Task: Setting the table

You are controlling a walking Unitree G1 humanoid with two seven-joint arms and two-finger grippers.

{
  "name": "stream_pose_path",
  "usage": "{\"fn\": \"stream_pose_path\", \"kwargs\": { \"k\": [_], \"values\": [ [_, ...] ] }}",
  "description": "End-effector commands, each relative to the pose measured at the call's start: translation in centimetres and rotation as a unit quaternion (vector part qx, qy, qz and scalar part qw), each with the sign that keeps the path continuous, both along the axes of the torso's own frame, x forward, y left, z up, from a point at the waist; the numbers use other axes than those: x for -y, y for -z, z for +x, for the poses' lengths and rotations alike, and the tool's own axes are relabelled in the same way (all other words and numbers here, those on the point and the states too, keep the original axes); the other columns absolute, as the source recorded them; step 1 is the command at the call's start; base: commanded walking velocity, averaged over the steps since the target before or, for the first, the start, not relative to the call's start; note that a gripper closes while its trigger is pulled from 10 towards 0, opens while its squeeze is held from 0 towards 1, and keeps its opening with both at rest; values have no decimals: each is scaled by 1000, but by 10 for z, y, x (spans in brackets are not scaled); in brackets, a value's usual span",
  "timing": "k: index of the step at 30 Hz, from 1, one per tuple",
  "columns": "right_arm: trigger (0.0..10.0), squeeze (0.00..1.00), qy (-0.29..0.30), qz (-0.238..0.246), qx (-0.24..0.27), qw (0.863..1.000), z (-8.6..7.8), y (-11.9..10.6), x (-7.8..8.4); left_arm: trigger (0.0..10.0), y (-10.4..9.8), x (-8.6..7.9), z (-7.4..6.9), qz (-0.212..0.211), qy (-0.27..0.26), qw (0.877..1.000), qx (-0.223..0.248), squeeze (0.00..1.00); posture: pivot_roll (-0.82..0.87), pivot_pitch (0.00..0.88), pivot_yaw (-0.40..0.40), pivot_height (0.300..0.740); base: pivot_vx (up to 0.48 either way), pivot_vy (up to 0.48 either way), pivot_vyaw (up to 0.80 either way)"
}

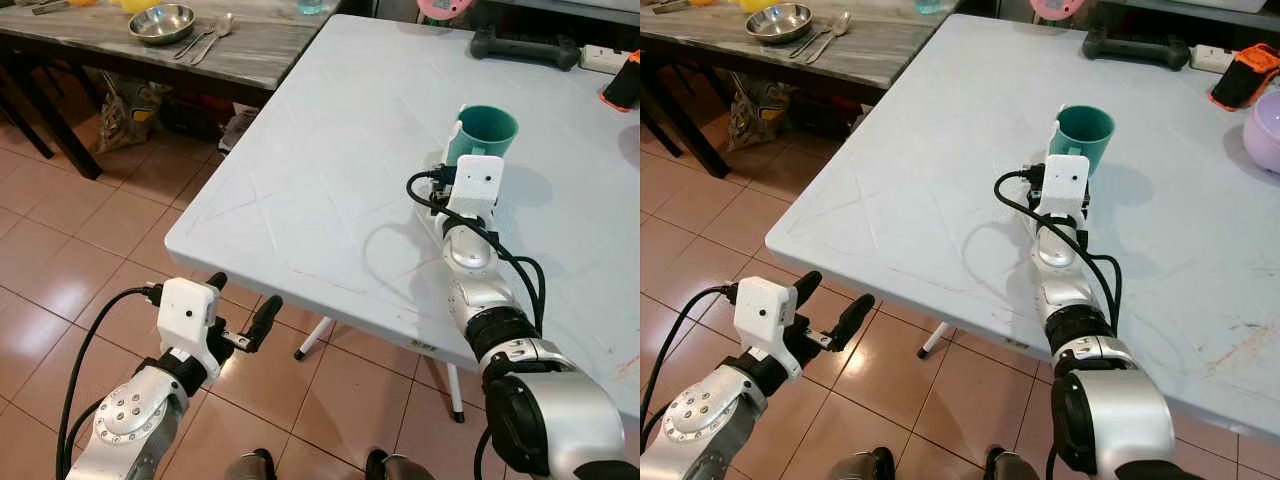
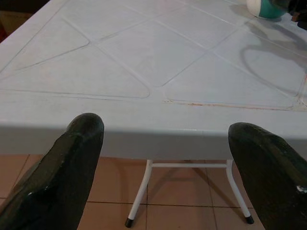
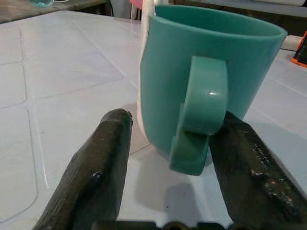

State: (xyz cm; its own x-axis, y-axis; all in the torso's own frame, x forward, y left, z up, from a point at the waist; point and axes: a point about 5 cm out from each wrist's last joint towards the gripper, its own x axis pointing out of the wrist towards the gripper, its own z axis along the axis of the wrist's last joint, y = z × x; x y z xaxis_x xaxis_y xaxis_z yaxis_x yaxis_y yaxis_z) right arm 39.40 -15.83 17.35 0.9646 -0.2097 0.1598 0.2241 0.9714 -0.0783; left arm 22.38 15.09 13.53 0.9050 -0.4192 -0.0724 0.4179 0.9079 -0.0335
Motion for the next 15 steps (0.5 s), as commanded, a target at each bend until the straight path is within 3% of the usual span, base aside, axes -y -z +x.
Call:
{"fn": "stream_pose_path", "kwargs": {
  "k": [1,15],
  "values": [
    [0,0,4,2,8,1000,2,-5,1,10000,-2,-1,-1,4,1,1000,-1,0,187,226,41,740,0,0,0],
    [0,0,17,-5,30,999,4,-15,2,10000,-1,1,-1,4,2,1000,-1,0,181,221,43,740,0,0,0]
  ]
}}
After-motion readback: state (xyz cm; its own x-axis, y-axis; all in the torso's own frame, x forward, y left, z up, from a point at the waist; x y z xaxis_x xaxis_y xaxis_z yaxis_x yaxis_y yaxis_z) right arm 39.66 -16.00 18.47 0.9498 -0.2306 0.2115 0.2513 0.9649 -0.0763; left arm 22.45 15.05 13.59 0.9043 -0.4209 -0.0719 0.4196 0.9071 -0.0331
